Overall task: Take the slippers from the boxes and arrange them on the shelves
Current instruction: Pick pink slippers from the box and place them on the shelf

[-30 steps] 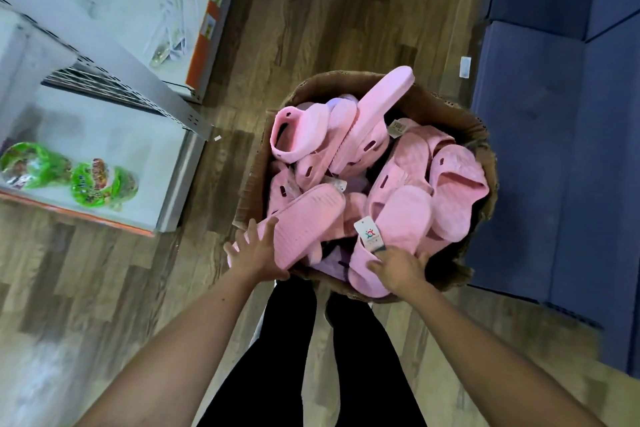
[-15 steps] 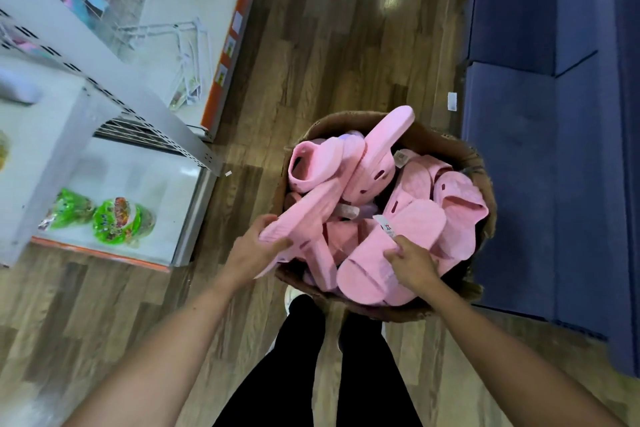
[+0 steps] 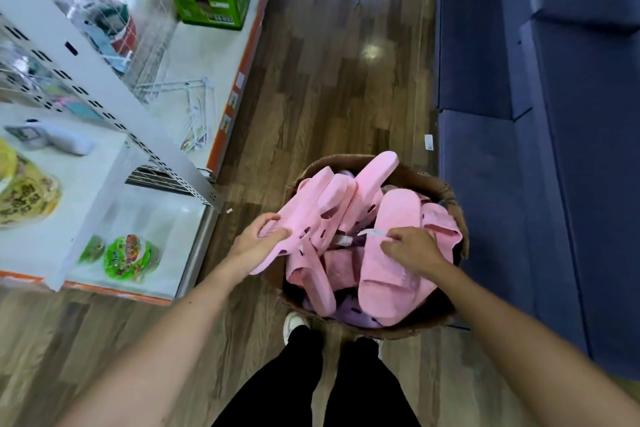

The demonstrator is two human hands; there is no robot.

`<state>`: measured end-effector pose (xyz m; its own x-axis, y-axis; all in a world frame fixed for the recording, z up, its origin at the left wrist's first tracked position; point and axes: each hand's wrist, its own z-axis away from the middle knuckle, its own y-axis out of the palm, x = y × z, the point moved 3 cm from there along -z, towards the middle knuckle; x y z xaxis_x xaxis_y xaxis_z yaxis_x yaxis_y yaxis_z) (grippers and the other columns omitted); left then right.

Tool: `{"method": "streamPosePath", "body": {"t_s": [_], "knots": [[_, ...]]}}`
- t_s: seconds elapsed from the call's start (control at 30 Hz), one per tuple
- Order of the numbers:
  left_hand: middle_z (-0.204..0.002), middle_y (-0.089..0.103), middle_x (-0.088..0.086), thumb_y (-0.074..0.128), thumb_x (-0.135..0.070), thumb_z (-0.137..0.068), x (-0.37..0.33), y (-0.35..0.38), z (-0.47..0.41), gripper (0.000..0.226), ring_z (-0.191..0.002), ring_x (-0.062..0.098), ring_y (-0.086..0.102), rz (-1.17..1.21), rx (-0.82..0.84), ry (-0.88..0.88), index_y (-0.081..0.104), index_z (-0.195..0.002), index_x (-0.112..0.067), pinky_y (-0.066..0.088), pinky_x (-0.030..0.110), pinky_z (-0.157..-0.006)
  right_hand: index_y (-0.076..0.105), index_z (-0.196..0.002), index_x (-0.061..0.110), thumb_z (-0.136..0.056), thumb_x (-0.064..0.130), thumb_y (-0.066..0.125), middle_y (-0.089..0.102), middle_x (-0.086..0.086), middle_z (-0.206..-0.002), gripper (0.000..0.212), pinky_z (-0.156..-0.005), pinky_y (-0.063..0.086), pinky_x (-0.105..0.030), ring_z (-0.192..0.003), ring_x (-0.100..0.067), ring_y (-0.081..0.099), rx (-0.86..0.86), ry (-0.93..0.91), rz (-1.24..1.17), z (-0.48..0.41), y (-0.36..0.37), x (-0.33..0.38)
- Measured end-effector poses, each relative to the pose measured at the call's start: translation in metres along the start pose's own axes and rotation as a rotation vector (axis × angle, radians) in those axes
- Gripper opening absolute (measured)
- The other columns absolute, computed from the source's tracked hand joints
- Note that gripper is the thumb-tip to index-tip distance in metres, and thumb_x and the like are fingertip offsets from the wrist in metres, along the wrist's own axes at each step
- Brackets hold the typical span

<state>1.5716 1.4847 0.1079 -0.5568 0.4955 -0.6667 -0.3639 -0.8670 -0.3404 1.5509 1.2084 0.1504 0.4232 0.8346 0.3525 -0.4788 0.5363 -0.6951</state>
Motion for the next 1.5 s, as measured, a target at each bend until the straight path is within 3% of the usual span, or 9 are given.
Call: {"method": "streamPosePath", "body": {"t_s": [0.1, 0.2, 0.3, 0.43, 0.53, 0.67, 0.83, 1.13, 1.5], "knots": [[-0.123, 0.055, -0.003, 0.056, -0.064, -0.054, -0.005, -0.002, 0.005, 0.050, -0.110, 0.020, 0.053, -0.020, 0.017, 0.016, 0.052, -0.101, -0.047, 0.042, 0.033, -0.095, 0.057, -0.062, 0.016, -0.085, 0.023, 0.056, 0.062, -0.009, -0.078, 0.024, -0.079, 0.041, -0.034, -0.082, -0.026, 0.054, -0.048, 0.008, -0.066, 0.005, -0.008, 0.005], [-0.122, 0.057, -0.002, 0.063, -0.060, -0.059, -0.003, 0.000, 0.007, 0.052, -0.104, 0.019, 0.055, -0.055, 0.035, 0.000, 0.055, -0.107, -0.042, 0.045, 0.030, -0.086, 0.060, -0.062, -0.004, -0.081, 0.016, 0.056, 0.058, -0.025, -0.072, 0.028, -0.064, 0.037, -0.034, -0.067, -0.024, 0.045, -0.142, 0.035, -0.201, 0.007, -0.020, 0.007], [-0.120, 0.058, 0.000, 0.071, -0.052, -0.065, -0.001, 0.007, 0.009, 0.051, -0.101, 0.020, 0.057, -0.109, 0.024, -0.046, 0.055, -0.111, -0.037, 0.044, 0.027, -0.077, 0.063, -0.069, -0.010, -0.081, 0.015, 0.056, 0.062, -0.028, -0.076, 0.028, -0.068, 0.043, -0.037, -0.065, -0.029, 0.046, -0.226, 0.032, -0.246, 0.008, -0.032, 0.004], [-0.123, 0.057, 0.001, 0.063, -0.064, -0.051, 0.003, 0.026, 0.013, 0.070, -0.112, 0.027, 0.051, -0.224, -0.053, -0.149, 0.053, -0.114, -0.036, 0.045, 0.036, -0.094, 0.066, -0.070, -0.007, -0.086, 0.017, 0.056, 0.064, -0.022, -0.073, 0.031, -0.070, 0.045, -0.032, -0.067, -0.029, 0.052, -0.225, 0.015, -0.205, 0.015, -0.038, -0.006], [-0.128, 0.054, 0.003, 0.064, -0.065, -0.059, 0.008, 0.040, 0.014, 0.069, -0.116, 0.029, 0.049, -0.184, -0.089, -0.233, 0.052, -0.118, -0.032, 0.043, 0.036, -0.097, 0.061, -0.059, -0.003, -0.086, 0.011, 0.056, 0.060, -0.018, -0.068, 0.031, -0.066, 0.040, -0.025, -0.067, -0.020, 0.048, -0.273, 0.037, -0.283, 0.021, -0.043, -0.013], [-0.128, 0.053, 0.006, 0.065, -0.055, -0.074, 0.013, 0.053, 0.010, 0.059, -0.107, 0.026, 0.052, 0.003, -0.097, -0.292, 0.051, -0.120, -0.021, 0.043, 0.031, -0.086, 0.043, -0.040, 0.009, -0.080, -0.002, 0.052, 0.047, -0.003, -0.045, 0.042, -0.068, 0.043, -0.036, -0.063, -0.026, 0.044, -0.434, 0.088, -0.410, 0.021, -0.066, -0.030], [-0.121, 0.057, 0.008, 0.065, -0.069, -0.054, 0.010, 0.067, 0.005, 0.078, -0.103, 0.030, 0.057, -0.020, -0.104, -0.343, 0.049, -0.117, -0.025, 0.050, 0.042, -0.092, 0.050, -0.040, 0.008, -0.074, 0.005, 0.054, 0.045, -0.008, -0.047, 0.034, -0.059, 0.040, -0.027, -0.054, -0.020, 0.043, -0.441, 0.035, -0.420, 0.026, -0.078, -0.038], [-0.134, 0.047, 0.003, 0.055, -0.043, -0.085, -0.027, 0.096, 0.000, 0.050, -0.125, 0.032, 0.040, -0.623, 0.002, -0.031, 0.043, -0.130, -0.026, 0.035, 0.043, -0.100, 0.055, -0.039, 0.017, -0.077, 0.005, 0.056, 0.055, 0.016, -0.042, 0.040, -0.096, 0.046, -0.049, -0.079, -0.027, 0.055, -0.390, 0.050, -0.508, 0.030, -0.062, -0.053], [-0.139, 0.041, 0.013, 0.053, -0.021, -0.087, -0.051, 0.098, 0.015, 0.051, -0.125, 0.031, 0.043, -0.737, 0.206, 0.194, 0.041, -0.136, -0.014, 0.036, 0.035, -0.103, 0.053, -0.044, 0.010, -0.080, -0.006, 0.052, 0.048, -0.006, -0.051, 0.040, -0.063, 0.042, -0.022, -0.059, -0.013, 0.046, -0.370, -0.050, -0.674, 0.060, -0.071, -0.018]]}}
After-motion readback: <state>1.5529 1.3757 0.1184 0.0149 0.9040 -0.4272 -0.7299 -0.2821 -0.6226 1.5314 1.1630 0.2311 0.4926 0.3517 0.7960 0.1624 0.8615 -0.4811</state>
